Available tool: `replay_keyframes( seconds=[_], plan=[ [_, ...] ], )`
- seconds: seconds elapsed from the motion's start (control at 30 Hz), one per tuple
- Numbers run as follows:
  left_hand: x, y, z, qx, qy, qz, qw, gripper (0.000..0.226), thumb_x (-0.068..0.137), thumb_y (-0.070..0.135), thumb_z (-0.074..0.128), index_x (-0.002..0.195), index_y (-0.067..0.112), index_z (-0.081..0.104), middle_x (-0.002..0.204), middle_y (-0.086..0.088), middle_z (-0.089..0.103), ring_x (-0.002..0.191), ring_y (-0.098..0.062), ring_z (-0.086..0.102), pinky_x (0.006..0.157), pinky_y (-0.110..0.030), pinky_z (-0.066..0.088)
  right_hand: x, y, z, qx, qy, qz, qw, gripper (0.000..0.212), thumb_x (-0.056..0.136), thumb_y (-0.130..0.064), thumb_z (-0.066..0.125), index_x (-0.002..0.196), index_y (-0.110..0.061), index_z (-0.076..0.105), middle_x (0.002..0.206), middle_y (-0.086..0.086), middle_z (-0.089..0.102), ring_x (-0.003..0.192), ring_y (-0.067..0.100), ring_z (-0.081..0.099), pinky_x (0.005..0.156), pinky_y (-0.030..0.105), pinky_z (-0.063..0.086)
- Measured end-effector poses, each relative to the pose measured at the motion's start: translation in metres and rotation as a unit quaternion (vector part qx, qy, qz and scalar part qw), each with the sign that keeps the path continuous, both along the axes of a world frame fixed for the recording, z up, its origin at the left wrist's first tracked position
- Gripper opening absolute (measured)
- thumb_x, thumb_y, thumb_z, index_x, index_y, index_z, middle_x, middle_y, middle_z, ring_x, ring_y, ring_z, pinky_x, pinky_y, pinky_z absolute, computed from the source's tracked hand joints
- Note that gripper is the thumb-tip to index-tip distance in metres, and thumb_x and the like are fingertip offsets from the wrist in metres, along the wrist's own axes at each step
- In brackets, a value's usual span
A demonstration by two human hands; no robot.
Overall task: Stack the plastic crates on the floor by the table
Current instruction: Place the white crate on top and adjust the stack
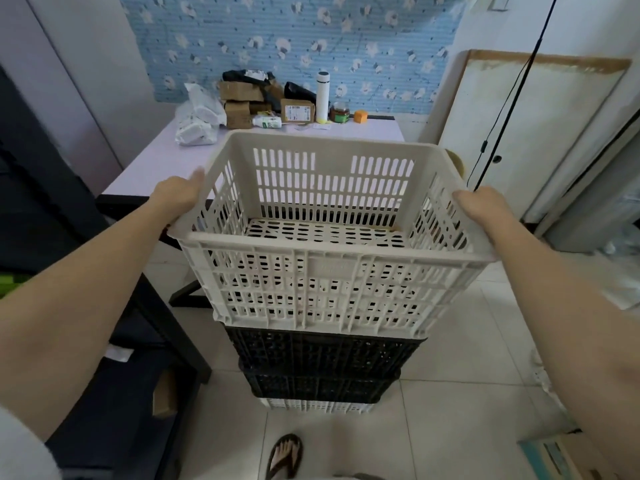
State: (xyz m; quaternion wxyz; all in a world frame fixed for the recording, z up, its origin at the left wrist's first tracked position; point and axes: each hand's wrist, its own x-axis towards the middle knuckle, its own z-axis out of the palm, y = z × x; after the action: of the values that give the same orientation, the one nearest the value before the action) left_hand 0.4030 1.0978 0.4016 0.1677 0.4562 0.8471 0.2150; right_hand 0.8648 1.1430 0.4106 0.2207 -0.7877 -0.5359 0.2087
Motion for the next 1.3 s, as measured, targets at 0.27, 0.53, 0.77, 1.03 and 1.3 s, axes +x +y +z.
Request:
replay_keyframes(
  seconds=[0.27,0.53,0.77,1.03,1.3],
  plan=[
    [-0.018,-0.049,-0.042,0.152,-0.372,0.202,0.893,0.079,0.095,0.062,0.009,0.107,0.005,0.063,0.113,-0.009,0.061,0.095,-0.026,0.060,0.093,-0.041,0.048,0.037,-0.031,-0.037,-0.004,0.485,-0.050,0.873,0.032,0.097,-0.040,0.036,0.095,-0.020,0.062,0.089,0.002,0.063,0.072,0.015,0.058,0.054,0.023,0.051],
    [0.000,-0.118,-0.166,-0.090,-0.326,-0.077,0.938,0.081,0.075,0.013,0.075,0.143,0.020,0.032,0.132,-0.006,0.052,0.118,-0.023,0.047,0.096,-0.039,0.043,0.028,-0.128,-0.161,-0.202,0.312,0.005,0.928,0.049,0.079,0.001,0.062,0.115,-0.027,0.044,0.132,0.004,0.050,0.107,0.021,0.049,0.096,0.041,0.038],
    [0.016,-0.114,-0.221,0.015,-0.198,-0.132,0.971,0.098,0.064,0.028,0.088,0.143,0.022,0.029,0.122,0.011,0.054,0.118,-0.017,0.056,0.098,-0.040,0.050,-0.017,-0.160,-0.222,-0.068,0.305,-0.037,0.949,0.073,0.074,0.003,0.076,0.131,-0.021,0.037,0.121,0.005,0.054,0.105,0.028,0.060,0.075,0.024,0.047],
    [0.012,-0.116,-0.249,0.064,-0.261,-0.123,0.955,0.088,0.073,0.021,0.081,0.144,0.021,0.030,0.133,0.006,0.054,0.124,-0.014,0.052,0.104,-0.037,0.046,-0.026,-0.137,-0.257,0.017,0.166,-0.108,0.980,0.058,0.075,-0.038,0.076,0.110,-0.008,0.040,0.104,0.015,0.063,0.092,0.027,0.059,0.079,0.030,0.039],
    [0.009,-0.112,-0.260,0.085,-0.208,-0.108,0.968,0.069,0.069,0.024,0.085,0.127,0.017,0.048,0.118,0.005,0.059,0.107,-0.011,0.057,0.092,-0.026,0.048,-0.016,-0.129,-0.270,0.071,0.142,-0.076,0.984,0.049,0.076,-0.029,0.078,0.100,-0.010,0.040,0.084,0.008,0.059,0.073,0.025,0.061,0.050,0.011,0.049]
  ],
)
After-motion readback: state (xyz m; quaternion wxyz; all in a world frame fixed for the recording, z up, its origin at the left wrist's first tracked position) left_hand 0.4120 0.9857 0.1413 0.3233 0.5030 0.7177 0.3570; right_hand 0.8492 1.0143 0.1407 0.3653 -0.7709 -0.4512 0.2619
